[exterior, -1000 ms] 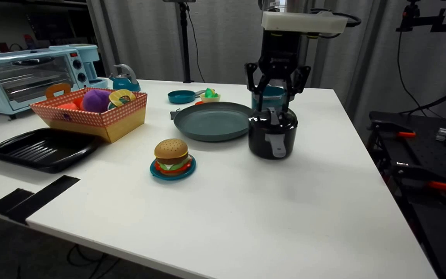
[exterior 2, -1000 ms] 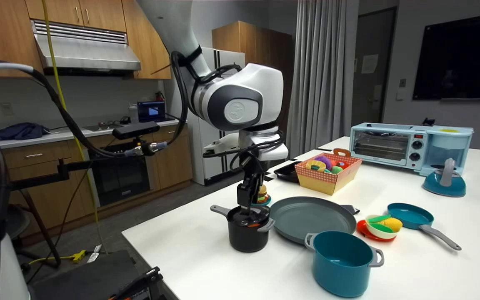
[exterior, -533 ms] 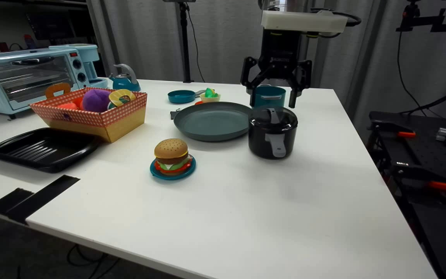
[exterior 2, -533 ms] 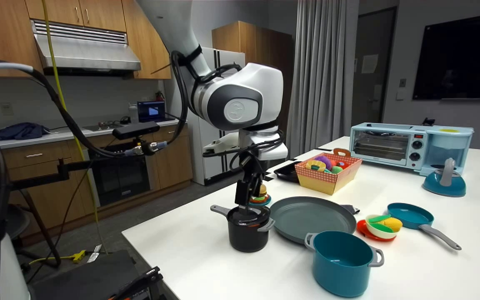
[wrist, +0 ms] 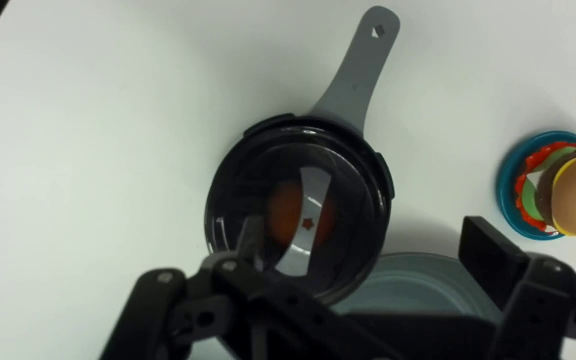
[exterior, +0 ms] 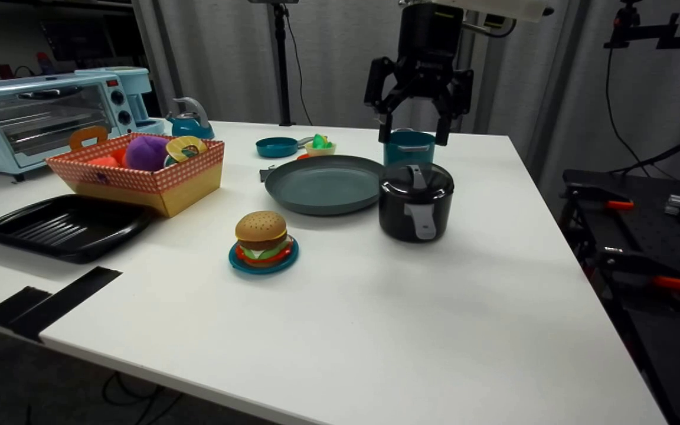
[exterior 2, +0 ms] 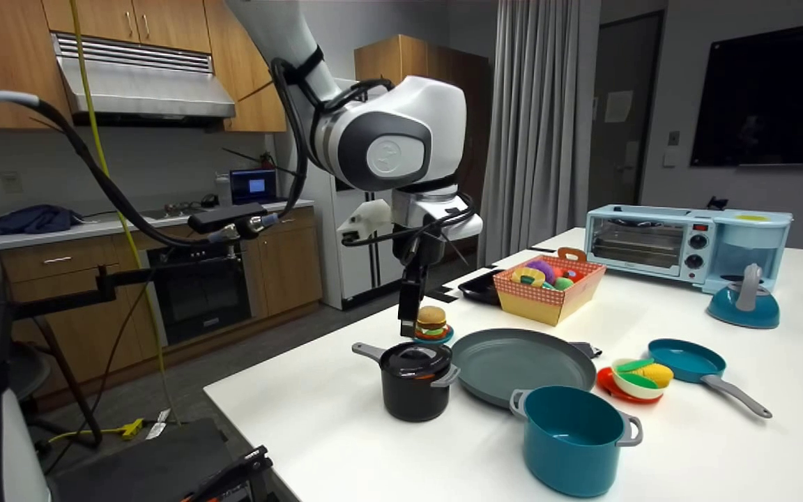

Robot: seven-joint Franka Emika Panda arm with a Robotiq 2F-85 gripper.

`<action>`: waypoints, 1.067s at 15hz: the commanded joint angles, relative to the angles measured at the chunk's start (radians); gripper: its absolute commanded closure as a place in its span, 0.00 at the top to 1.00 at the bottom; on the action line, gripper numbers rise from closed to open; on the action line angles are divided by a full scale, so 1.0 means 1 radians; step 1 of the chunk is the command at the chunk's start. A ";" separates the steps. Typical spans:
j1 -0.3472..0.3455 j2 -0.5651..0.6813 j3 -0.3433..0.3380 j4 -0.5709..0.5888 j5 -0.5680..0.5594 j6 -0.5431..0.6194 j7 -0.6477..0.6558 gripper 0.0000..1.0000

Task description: Move the lid from the blue pot to the black one

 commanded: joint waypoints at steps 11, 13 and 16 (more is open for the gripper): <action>-0.075 -0.400 -0.023 -0.051 -0.370 -0.513 -0.182 1.00; -0.090 -0.421 -0.028 -0.041 -0.387 -0.546 -0.246 1.00; -0.111 -0.436 -0.039 -0.030 -0.406 -0.567 -0.314 1.00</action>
